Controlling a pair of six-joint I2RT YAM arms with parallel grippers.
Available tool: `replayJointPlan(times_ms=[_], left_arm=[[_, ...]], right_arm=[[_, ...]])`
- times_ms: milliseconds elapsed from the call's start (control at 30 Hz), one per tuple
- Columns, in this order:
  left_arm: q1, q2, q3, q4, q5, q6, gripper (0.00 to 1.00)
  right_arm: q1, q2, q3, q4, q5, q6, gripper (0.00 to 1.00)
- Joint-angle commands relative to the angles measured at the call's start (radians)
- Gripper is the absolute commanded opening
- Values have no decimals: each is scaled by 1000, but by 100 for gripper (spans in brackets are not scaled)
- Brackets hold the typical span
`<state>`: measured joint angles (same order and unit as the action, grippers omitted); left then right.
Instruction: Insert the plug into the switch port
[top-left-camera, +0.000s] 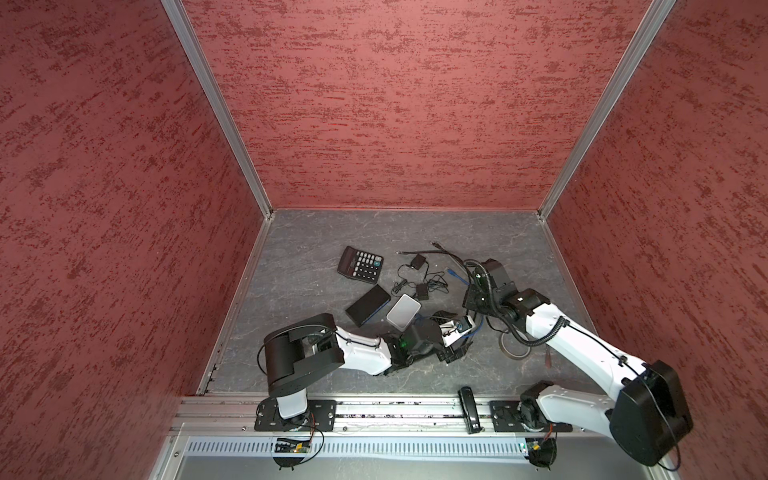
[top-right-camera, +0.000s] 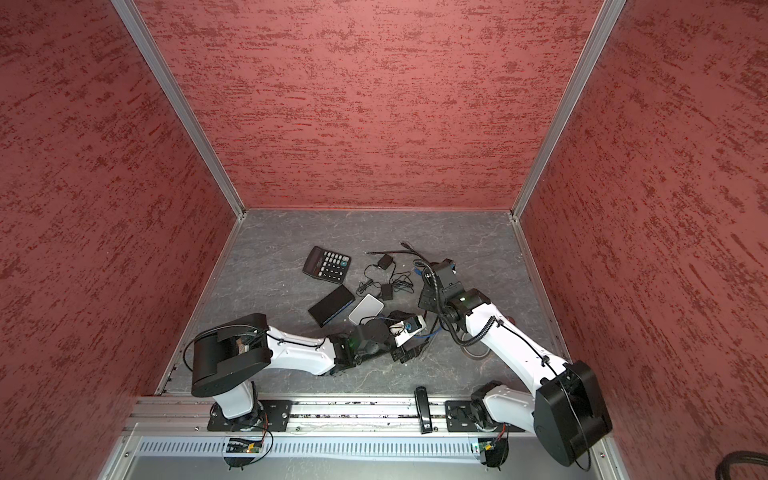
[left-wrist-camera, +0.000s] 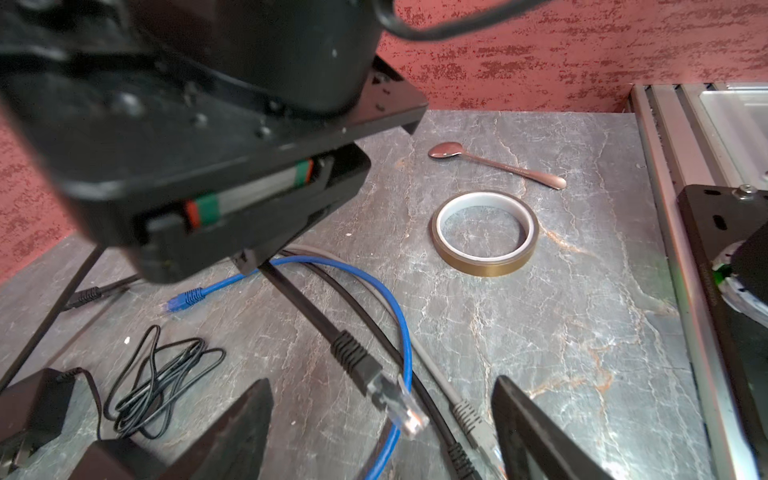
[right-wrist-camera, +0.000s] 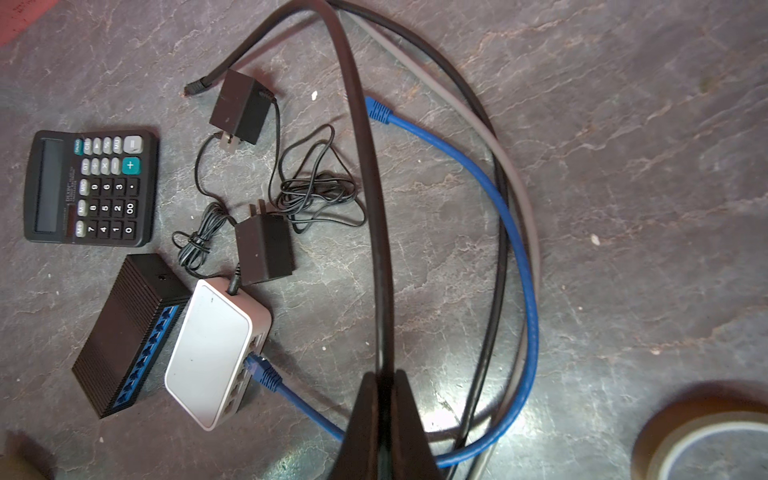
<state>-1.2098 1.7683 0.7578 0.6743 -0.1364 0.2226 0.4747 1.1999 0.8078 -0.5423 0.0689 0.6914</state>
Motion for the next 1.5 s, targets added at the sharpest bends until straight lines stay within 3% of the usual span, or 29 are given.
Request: replayJointPlan(times_ms=[0, 100, 233, 833, 1200, 1333, 1467], left_arm=[[7, 21, 16, 54, -2, -24, 70], [17, 28, 14, 57, -2, -47, 57], [29, 29, 7, 76, -7, -61, 55], [112, 20, 4, 34, 89, -159, 19], [131, 11, 6, -5, 98, -161, 16], [150, -18, -14, -11, 134, -165, 15], [186, -59, -33, -44, 208, -173, 15]], right_arm=[[-5, -25, 20, 34, -18, 17, 0], [-5, -28, 18, 41, -25, 17, 0], [-5, -32, 17, 50, -38, 18, 0], [-5, -62, -8, 106, -63, 10, 0], [-5, -72, -32, 158, -85, -16, 0], [-5, -77, -59, 222, -105, -109, 0], [-5, -90, -102, 320, -150, -243, 7]])
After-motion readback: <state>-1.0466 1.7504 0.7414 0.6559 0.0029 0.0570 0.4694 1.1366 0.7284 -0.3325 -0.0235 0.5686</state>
